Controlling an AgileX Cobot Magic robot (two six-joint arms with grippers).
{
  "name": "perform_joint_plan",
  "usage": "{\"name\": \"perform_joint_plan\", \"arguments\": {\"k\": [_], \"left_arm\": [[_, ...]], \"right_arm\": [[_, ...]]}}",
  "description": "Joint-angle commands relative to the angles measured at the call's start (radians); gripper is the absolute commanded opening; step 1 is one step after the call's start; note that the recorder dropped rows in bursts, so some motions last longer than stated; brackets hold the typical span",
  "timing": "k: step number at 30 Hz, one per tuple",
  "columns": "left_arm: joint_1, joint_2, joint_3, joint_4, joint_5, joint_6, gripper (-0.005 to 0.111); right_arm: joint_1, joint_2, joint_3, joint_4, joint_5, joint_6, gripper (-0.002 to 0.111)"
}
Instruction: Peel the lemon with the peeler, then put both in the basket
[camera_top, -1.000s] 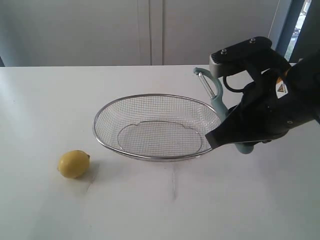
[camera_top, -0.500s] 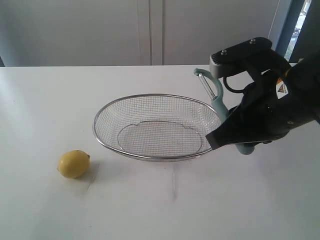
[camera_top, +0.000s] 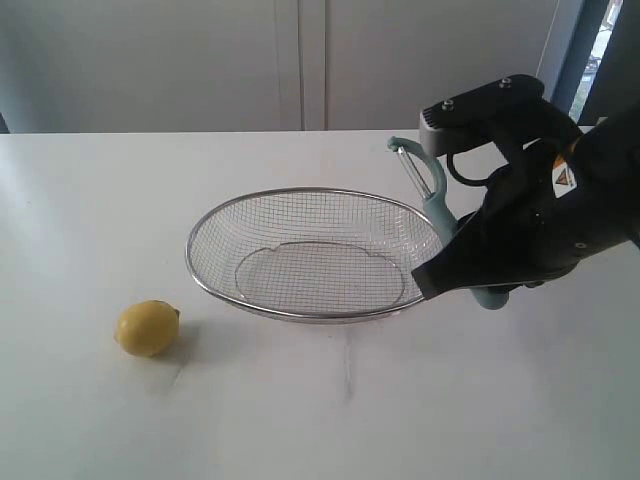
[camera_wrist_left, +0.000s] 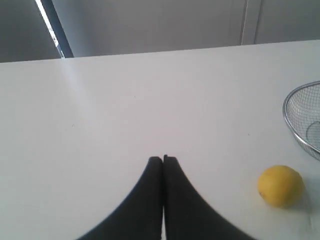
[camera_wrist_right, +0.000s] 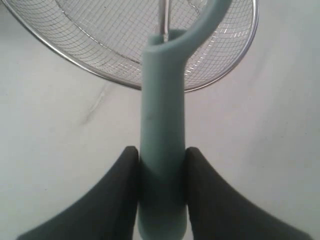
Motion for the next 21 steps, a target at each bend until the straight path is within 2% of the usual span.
{"name": "perform_joint_plan", "arguments": {"k": [1,14,21], "left_arm": [[0.002,0.08,-0.064,-0.019,0.089,0.007,0.0],[0.0,0.348,-0.186,-0.052,0.22,0.058,0.0],[0.0,0.504,-0.246,-0.176,0.271,0.197,0.0]], "right_arm": [[-0.001,-0.007,-0.009,-0.003,-0.002,-0.009,0.001],[-0.001,-0.007,-0.009,-0.003,0.001,-0.009,0.001],[-0.001,-0.007,-0.009,-0.001,0.003,-0.009,0.001]]}}
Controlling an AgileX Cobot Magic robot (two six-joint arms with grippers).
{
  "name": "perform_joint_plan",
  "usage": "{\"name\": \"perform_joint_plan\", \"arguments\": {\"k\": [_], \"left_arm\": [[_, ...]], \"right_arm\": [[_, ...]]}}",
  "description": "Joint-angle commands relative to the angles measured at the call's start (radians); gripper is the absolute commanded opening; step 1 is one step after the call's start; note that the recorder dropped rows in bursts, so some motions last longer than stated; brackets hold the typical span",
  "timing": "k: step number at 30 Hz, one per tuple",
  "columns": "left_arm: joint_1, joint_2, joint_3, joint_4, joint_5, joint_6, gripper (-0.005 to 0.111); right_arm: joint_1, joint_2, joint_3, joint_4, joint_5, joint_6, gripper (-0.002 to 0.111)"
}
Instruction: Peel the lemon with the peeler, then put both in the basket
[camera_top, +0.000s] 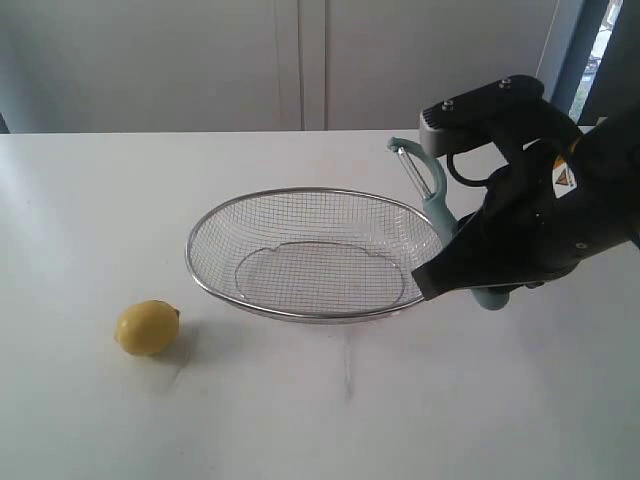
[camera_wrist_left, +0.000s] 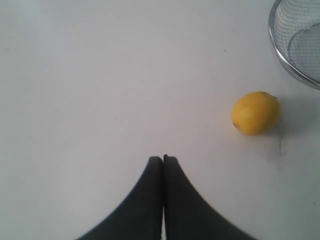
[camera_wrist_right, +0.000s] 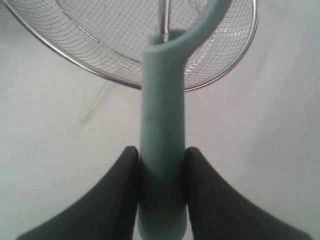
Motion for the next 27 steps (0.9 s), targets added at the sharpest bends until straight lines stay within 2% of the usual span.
{"name": "perform_joint_plan", "arguments": {"k": [1,6,13,27], "left_arm": [[0.0,0.095,-0.038,-0.085,0.047,0.078,0.0],[-0.014,0.194,-0.064,-0.157,0.051,0.149,0.0],[-0.113,0.318,-0.101,-0.135,0.049,0.187,0.0],[-0.268,0.572,-0.217,-0.069,0.056,0.189,0.0]], "right_arm": [[-0.001,-0.007,-0.009,-0.001,0.001,-0.009,0.001],[-0.001,-0.007,-0.009,-0.001,0.001,-0.009,0.001],[-0.001,-0.007,-0.009,-0.001,0.001,-0.009,0.001],[-0.001,-0.007,-0.009,-0.001,-0.003,-0.009,0.001]]}}
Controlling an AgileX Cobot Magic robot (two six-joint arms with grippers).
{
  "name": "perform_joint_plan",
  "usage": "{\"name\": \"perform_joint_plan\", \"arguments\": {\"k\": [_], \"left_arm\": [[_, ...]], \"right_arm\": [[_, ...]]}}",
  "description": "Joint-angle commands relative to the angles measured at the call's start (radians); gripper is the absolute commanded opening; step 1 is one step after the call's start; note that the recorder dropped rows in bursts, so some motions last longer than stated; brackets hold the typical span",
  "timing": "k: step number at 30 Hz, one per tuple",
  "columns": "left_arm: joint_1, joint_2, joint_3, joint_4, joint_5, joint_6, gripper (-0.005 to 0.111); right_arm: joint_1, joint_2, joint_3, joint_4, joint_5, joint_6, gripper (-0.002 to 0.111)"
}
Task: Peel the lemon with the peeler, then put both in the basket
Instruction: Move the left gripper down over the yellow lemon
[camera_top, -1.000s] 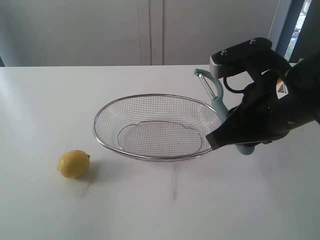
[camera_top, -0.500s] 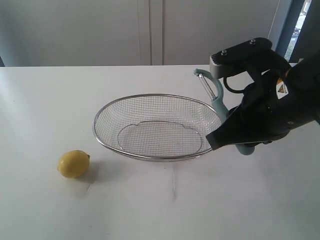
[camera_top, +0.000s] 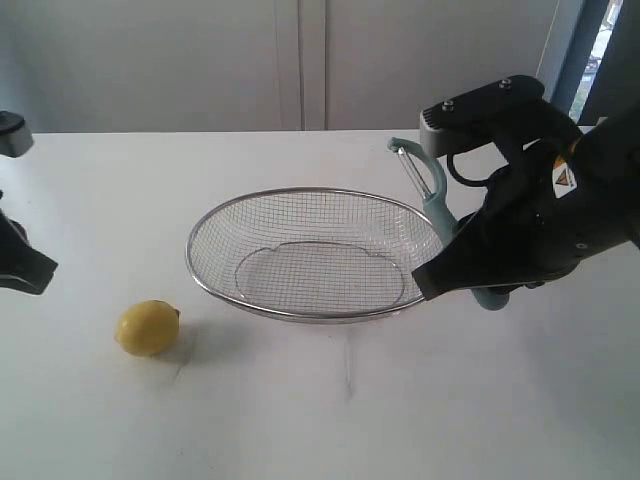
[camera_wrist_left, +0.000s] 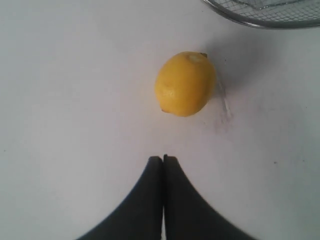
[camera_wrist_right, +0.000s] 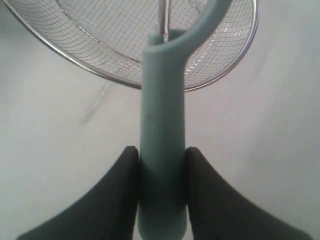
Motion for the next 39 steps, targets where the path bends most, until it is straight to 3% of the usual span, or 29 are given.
{"name": "perform_joint_plan", "arguments": {"k": [1,16,23,24,29,32,34,39], "left_arm": [[-0.054,0.073,-0.041,0.031,0.018,0.003,0.0],[-0.189,0.267,-0.141,0.08,0.018,0.095,0.0],[-0.201,0.312,-0.141,0.087,-0.024,0.136,0.002],[-0.201,0.315,-0.141,0.087,-0.031,0.138,0.004],[-0.201,0.323,-0.139,0.075,-0.045,0.18,0.051],[-0.201,0.353,-0.139,0.057,-0.047,0.202,0.07],[-0.201,0.387,-0.139,0.057,-0.057,0.245,0.076],[-0.201,0.44,-0.139,0.057,-0.117,0.278,0.076]], "right_arm": [[-0.001,-0.007,-0.009,-0.001,-0.007,-0.009,0.001],[-0.001,-0.007,-0.009,-0.001,-0.019,-0.009,0.001],[-0.001,-0.007,-0.009,-0.001,-0.017,-0.009,0.001],[-0.001,-0.007,-0.009,-0.001,-0.017,-0.009,0.001],[-0.001,-0.007,-0.009,-0.001,-0.015,-0.009,0.001],[-0.001,-0.007,-0.009,-0.001,-0.015,-0.009,0.001],[-0.001,-0.007,-0.009,-0.001,-0.014,-0.009,0.001],[-0.001,-0.007,-0.009,-0.001,-0.01,-0.009,0.001]]}}
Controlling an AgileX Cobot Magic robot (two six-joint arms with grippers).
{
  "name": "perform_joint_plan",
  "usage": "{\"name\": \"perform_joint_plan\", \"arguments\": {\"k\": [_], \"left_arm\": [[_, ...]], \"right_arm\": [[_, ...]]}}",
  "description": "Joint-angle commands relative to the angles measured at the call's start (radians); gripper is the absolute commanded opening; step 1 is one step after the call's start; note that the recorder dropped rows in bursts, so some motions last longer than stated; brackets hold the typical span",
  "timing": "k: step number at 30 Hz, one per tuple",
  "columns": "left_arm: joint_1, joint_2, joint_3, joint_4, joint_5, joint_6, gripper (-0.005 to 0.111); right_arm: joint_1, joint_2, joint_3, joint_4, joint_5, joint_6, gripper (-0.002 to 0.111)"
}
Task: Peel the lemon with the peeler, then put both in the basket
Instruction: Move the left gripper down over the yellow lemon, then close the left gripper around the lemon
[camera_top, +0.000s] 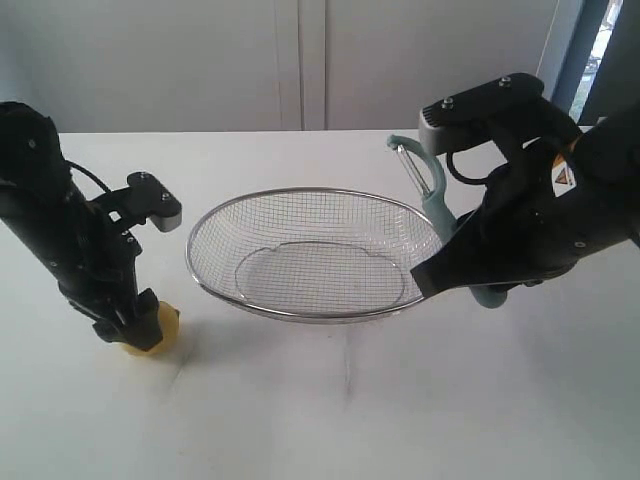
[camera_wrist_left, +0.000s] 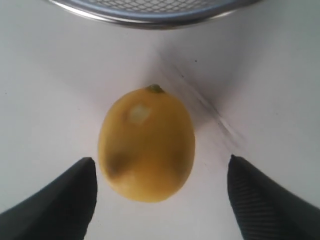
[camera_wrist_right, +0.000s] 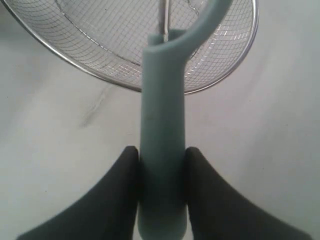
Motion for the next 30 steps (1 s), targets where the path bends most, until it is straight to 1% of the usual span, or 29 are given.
{"name": "perform_joint_plan", "arguments": {"k": [1,9,24,26,28,30], "left_arm": [[-0.008,0.03,-0.003,-0.014,-0.036,0.028,0.076],[-0.008,0.083,-0.003,-0.014,-0.079,0.043,0.076],[-0.008,0.114,-0.003,-0.014,-0.081,0.041,0.075],[-0.008,0.114,-0.003,-0.014,-0.084,0.041,0.07],[-0.008,0.114,-0.003,-0.014,-0.085,0.041,0.059],[-0.008,0.114,-0.003,-0.014,-0.085,0.041,0.042]], "right_arm": [[-0.001,-0.007,-0.009,-0.001,0.0,-0.009,0.001],[-0.001,-0.007,-0.009,-0.001,0.0,-0.009,0.001],[-0.001,-0.007,-0.009,-0.003,0.002,-0.009,0.001],[-0.001,-0.007,-0.009,-0.003,0.002,-0.009,0.001],[-0.001,-0.007,-0.009,-0.003,0.002,-0.009,0.001],[-0.001,-0.007,-0.009,-0.003,0.002,-0.009,0.001]]}}
